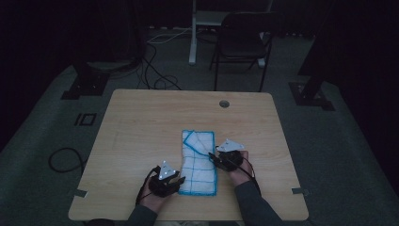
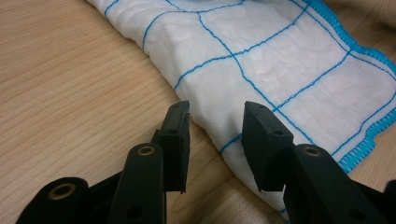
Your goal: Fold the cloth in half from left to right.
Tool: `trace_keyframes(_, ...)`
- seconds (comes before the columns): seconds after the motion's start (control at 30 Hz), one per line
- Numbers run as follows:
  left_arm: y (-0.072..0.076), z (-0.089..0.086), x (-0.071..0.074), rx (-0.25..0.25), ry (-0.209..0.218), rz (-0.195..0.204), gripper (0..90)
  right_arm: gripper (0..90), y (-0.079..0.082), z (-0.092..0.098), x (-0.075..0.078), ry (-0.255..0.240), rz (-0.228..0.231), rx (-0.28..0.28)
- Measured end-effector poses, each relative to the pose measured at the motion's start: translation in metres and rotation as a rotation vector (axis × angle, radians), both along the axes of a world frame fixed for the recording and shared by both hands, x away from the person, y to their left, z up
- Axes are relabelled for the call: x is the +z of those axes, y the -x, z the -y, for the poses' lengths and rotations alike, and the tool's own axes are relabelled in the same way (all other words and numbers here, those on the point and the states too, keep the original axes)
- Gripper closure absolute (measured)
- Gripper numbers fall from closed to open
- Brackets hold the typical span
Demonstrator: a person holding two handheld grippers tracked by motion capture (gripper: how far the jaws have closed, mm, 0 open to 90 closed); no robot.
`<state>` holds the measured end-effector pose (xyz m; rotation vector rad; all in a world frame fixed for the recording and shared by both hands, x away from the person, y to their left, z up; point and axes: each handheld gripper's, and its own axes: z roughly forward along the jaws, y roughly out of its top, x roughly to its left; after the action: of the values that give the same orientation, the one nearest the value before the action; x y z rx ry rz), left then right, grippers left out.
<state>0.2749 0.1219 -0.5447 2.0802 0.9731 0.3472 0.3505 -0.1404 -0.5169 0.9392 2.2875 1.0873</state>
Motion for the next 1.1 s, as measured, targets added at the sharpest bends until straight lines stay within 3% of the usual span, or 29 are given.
trace_keyframes(0.47,-0.002,0.000,-0.001,-0.002,0.006,-0.026,64.5,62.9,-0.017,-0.046,-0.001,0.007,0.007,0.073)
trace_keyframes(0.67,0.000,0.002,-0.001,0.000,0.008,-0.024,67.8,61.6,-0.030,-0.070,-0.004,0.043,-0.002,0.096)
trace_keyframes(0.87,0.001,0.004,-0.001,-0.012,0.006,-0.026,76.8,61.5,-0.045,-0.086,-0.012,0.115,-0.024,0.086)
trace_keyframes(1.0,0.002,0.005,-0.001,-0.021,0.003,-0.026,81.8,77.8,-0.053,-0.087,-0.013,0.140,-0.031,0.066)
trace_keyframes(1.1,0.003,0.005,-0.001,-0.018,0.005,-0.027,83.0,82.3,-0.058,-0.079,-0.011,0.123,-0.030,0.030)
